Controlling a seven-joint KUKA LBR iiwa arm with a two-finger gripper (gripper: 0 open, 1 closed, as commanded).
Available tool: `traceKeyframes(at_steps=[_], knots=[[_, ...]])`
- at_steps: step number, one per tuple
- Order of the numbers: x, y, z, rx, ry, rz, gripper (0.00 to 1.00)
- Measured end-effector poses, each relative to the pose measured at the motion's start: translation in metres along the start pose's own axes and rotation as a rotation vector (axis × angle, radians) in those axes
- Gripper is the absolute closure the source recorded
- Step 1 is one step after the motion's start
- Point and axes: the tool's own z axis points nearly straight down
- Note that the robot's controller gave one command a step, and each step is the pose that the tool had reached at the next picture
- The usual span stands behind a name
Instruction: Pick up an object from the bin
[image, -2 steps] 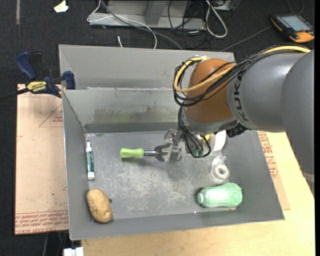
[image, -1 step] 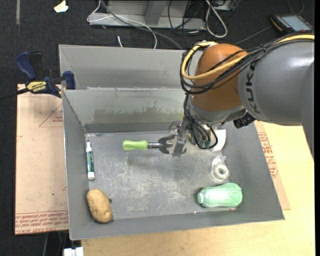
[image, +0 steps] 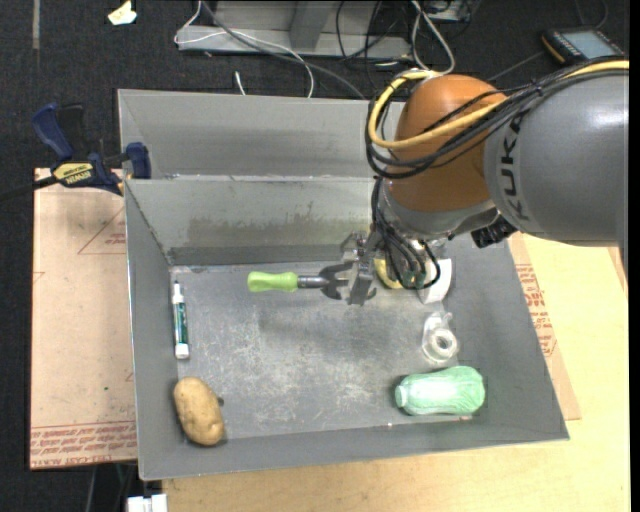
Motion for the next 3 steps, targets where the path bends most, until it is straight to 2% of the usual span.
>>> traceKeyframes(at_steps=[3], knots=[[-0.0006, 0.0005, -0.0145, -0.001, -0.001, -0.001, 1.0]])
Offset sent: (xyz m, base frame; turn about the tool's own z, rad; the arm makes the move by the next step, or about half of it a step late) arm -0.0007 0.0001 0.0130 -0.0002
